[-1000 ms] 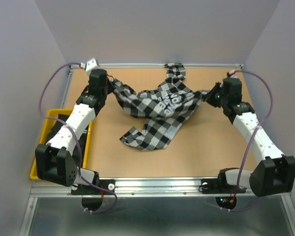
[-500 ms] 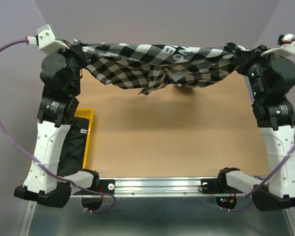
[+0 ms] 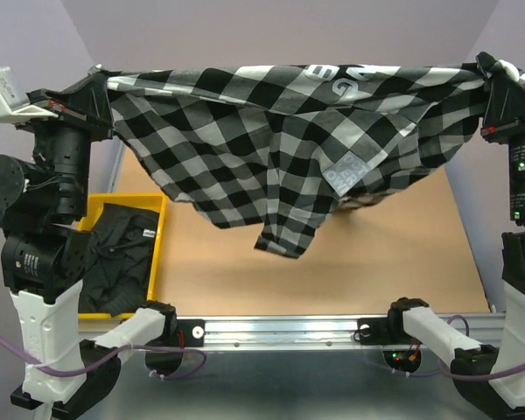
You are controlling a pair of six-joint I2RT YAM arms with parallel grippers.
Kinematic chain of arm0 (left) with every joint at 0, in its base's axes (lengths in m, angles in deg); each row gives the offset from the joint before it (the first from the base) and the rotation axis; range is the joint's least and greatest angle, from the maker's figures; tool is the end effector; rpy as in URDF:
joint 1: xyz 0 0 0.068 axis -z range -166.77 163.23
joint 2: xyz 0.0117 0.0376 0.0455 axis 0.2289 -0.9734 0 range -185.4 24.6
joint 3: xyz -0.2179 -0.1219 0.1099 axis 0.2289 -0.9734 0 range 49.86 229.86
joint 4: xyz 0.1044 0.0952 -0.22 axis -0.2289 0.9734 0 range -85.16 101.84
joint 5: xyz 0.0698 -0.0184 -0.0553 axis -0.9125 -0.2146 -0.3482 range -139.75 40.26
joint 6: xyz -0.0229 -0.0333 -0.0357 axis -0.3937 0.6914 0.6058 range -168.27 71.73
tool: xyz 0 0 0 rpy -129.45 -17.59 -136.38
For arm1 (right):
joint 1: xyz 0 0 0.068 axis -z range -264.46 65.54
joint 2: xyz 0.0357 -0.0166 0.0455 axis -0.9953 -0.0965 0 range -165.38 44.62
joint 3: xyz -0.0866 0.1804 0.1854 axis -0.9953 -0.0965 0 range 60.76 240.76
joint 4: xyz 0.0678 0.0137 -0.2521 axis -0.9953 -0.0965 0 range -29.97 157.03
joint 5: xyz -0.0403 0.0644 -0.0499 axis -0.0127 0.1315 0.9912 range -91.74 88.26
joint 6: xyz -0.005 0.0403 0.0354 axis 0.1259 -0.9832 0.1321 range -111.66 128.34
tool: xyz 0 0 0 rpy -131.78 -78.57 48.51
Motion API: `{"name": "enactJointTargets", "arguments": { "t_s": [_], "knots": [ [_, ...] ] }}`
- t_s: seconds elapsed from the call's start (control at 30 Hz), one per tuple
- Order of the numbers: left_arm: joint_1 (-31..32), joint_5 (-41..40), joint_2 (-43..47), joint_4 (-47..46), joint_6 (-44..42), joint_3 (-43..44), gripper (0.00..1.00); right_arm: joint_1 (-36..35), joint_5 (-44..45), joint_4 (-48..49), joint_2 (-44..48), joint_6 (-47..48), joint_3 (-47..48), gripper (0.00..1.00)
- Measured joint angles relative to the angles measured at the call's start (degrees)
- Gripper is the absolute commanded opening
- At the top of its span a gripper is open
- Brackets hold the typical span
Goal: Fold and stack the long sleeve shirts
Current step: Flatten the shirt out
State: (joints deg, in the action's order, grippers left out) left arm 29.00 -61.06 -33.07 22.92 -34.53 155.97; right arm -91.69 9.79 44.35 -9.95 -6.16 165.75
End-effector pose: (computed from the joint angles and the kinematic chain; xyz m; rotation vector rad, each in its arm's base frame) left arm 0.0890 -0.0178 0.6148 -0.1618 1.0465 -0.3637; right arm 0.0734 0.0022 0.6063 0.2499 1.0713 0.2310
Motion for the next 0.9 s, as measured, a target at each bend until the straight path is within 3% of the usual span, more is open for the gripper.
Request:
{"name": "enactJointTargets", "arguments": {
  "t_s": [0.3,0.63,0.77,0.8,0.83,0.9],
  "knots": [
    [-0.02,-1.18,-4.22,-0.42,-1.14,1.64,0.0,0.0,-0.44,0.44,-4.07,0.17,3.34,0.01],
    [-0.13,-3.82,-17.22,-6.1,-0.85,-13.18,0.0,0.04,3.48,1.84,-18.08,-0.9,-7.43,0.03],
    [-0.13,-3.65,-25.51,-7.32,1.01,-21.11,0.16,0.04,4.24,1.53,-25.35,-2.34,-15.02,0.13],
    [-0.13,-3.69,-28.24,-7.58,1.95,-23.04,0.27,0.07,4.37,1.53,-27.67,-2.91,-17.42,0.14],
    [-0.13,-3.76,-31.12,-7.82,2.49,-24.2,0.32,0.13,4.39,1.27,-29.53,-3.3,-18.86,0.16],
    [-0.13,-4.17,-36.74,-7.85,3.48,-24.52,0.48,0.59,4.37,0.5,-34.51,-4.15,-20.33,0.26]
  ]
}}
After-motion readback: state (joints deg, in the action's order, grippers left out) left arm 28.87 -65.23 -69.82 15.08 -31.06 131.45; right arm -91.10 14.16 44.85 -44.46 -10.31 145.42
